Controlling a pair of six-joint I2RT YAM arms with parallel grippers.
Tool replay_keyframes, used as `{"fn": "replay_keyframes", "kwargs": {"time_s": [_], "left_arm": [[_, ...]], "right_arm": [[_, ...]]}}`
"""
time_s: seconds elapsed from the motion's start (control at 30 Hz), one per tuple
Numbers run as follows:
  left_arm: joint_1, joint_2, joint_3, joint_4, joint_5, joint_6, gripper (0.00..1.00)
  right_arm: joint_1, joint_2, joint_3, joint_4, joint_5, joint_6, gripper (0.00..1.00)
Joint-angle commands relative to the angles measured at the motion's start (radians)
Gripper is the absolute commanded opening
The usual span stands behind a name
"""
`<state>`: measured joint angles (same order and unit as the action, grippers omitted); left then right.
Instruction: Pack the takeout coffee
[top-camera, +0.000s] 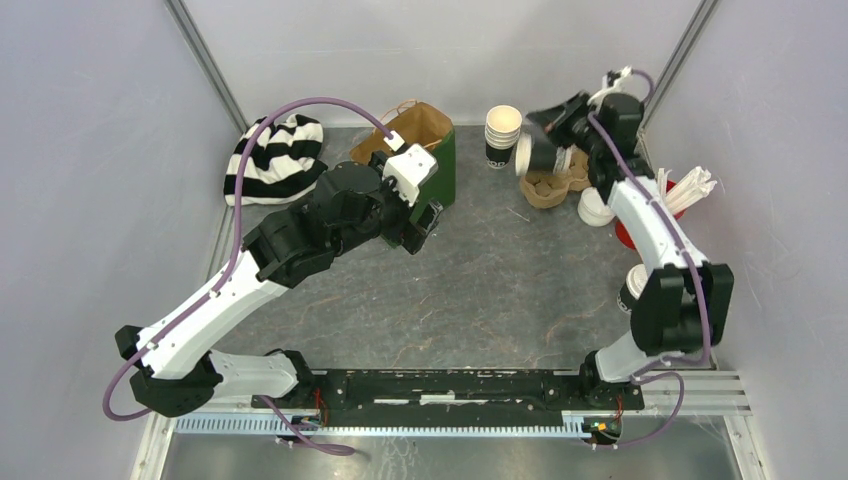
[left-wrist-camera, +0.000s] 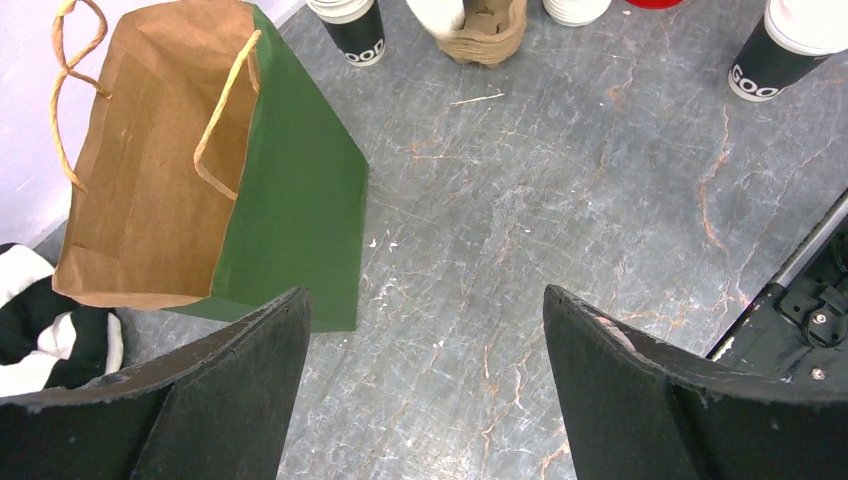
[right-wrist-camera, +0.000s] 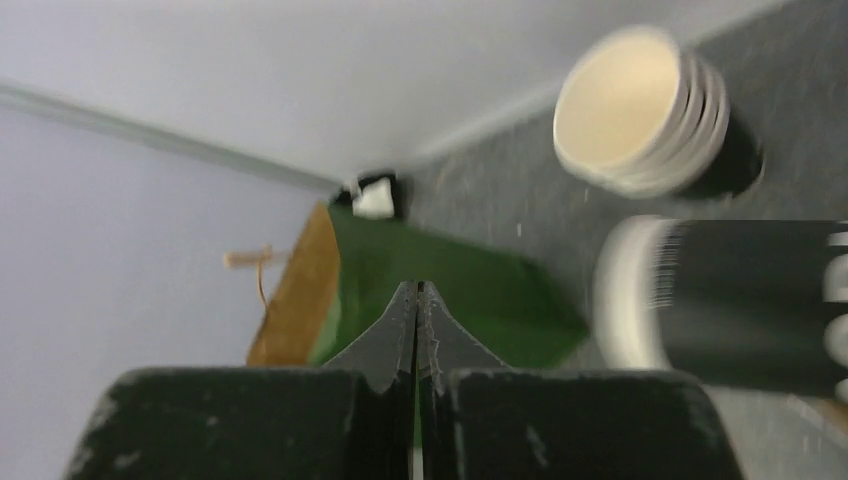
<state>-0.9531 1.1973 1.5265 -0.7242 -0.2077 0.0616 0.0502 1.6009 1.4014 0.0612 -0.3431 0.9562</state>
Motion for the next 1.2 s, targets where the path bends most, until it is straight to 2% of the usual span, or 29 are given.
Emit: {"fn": "replay_keyframes", "kwargs": {"time_s": [0.0, 0.1, 0.2, 0.23, 0.33, 0.4, 0.47, 0.5, 0.67, 0.8, 1.0, 1.1, 1.17], "left_arm": [[-0.006, -0.015, 0.005, 0.029, 0.007, 0.038, 0.91], [-0.006, -0.013, 0.003, 0.028, 0.008, 0.038, 0.91], [-0.006, -0.012, 0.003, 0.029, 0.011, 0.035, 0.91], [-0.005, -0.012, 0.003, 0.030, 0.015, 0.033, 0.91], [-0.011, -0.012, 0.006, 0.030, 0.019, 0.032, 0.91], [-0.013, -0.015, 0.008, 0.023, 0.009, 0.036, 0.91], [-0.015, -0.015, 0.006, 0.022, 0.008, 0.034, 0.91], [-0.015, -0.015, 0.006, 0.025, 0.012, 0.032, 0.91], [-0.022, -0.017, 0.011, 0.028, 0.003, 0.043, 0.91], [-0.025, -0.021, 0.012, 0.023, -0.001, 0.043, 0.92], [-0.025, -0.015, 0.018, 0.022, -0.004, 0.046, 0.92], [-0.025, -0.009, 0.024, 0.020, -0.003, 0.047, 0.92], [-0.025, -0.006, 0.028, 0.019, -0.001, 0.049, 0.92]], "right_arm": [[0.081, -0.204, -0.209, -0.045, -0.105, -0.037, 0.00], [0.134, -0.322, -0.380, -0.096, -0.086, -0.069, 0.00], [0.150, -0.371, -0.446, -0.173, -0.066, -0.227, 0.01], [0.149, -0.360, -0.427, -0.237, -0.040, -0.351, 0.06], [0.150, -0.321, -0.317, -0.429, 0.082, -0.637, 0.31], [0.145, -0.311, -0.230, -0.492, 0.237, -0.704, 0.50], [0.117, -0.279, -0.145, -0.492, 0.318, -0.720, 0.71], [0.100, -0.246, -0.090, -0.504, 0.335, -0.722, 0.77], [0.083, -0.028, 0.165, -0.571, 0.363, -0.779, 0.90], [0.129, 0.104, 0.295, -0.624, 0.430, -0.894, 0.92], [0.224, 0.203, 0.373, -0.686, 0.661, -1.048, 0.89], [0.278, 0.264, 0.388, -0.725, 0.795, -1.077, 0.86], [0.311, 0.309, 0.410, -0.746, 0.928, -1.091, 0.80]]}}
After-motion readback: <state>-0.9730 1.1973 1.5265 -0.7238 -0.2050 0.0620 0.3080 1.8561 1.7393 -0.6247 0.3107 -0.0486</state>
